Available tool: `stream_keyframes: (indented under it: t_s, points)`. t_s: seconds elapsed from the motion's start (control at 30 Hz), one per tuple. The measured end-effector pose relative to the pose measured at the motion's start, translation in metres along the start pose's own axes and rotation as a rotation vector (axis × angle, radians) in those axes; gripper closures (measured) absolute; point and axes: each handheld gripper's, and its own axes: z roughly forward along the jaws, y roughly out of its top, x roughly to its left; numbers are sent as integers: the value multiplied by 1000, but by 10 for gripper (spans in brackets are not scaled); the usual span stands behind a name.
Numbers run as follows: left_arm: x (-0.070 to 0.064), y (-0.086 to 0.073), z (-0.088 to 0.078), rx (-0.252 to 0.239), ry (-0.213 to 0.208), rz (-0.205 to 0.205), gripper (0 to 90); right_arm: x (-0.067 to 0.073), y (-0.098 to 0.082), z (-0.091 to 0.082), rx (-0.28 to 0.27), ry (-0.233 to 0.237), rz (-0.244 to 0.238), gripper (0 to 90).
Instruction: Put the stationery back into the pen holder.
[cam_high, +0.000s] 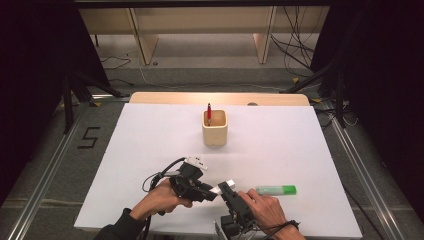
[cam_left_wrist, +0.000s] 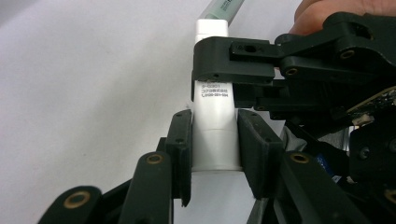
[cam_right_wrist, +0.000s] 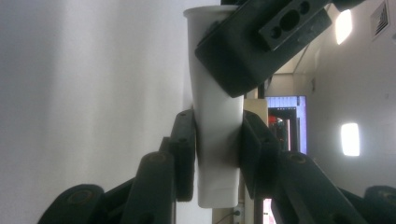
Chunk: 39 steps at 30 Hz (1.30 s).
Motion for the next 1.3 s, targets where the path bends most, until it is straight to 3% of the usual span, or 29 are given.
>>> stream_keyframes:
  t_s: [0.27, 0.3, 0.47, 0.63, 0.73, 0.77, 0.97, 1.0, 1.07, 1.1, 1.13, 1.17, 1.2, 1.23, 1.3]
  points:
    - [2, 0, -2, 2, -14, -20, 646, 0, 0, 0, -4, 5, 0, 705]
    - [1, 1, -3, 1, -13, -27, 547, 0, -1, 0, 1, 5, 13, 706]
    - [1, 1, -10, -32, -2, -13, 444, -3, -5, 0, 1, 19, 18, 706]
    - [5, -2, -19, -82, 37, -17, 356, -9, -15, 1, 4, 31, 114, 706]
    - [8, -6, -26, -131, 54, -18, 334, -12, -19, 0, 18, 35, 140, 706]
    - [9, -8, -28, -144, 63, -20, 319, -15, -24, 1, 21, 49, 186, 706]
    - [16, -18, -37, -224, 108, -22, 291, -27, -36, 4, 30, 83, 330, 706]
    - [17, -20, -38, -237, 119, -26, 291, -27, -36, 4, 30, 83, 330, 706]
    - [20, -24, -40, -242, 140, -35, 283, -32, -40, 6, 36, 112, 419, 706]
    - [21, -26, -41, -255, 147, -35, 278, -38, -45, 7, 32, 152, 526, 706]
    - [22, -28, -42, -268, 148, -41, 278, -38, -45, 7, 32, 152, 526, 706]
    - [23, -30, -42, -272, 157, -35, 272, -43, -49, 8, 24, 194, 633, 706]
    - [23, -32, -43, -281, 168, -32, 272, -43, -49, 8, 24, 194, 633, 706]
    - [23, -34, -43, -292, 181, -30, 268, -49, -55, 10, 5, 230, 743, 706]
    - [24, -40, -44, -337, 218, -37, 267, -54, -60, 11, -13, 266, 845, 706]
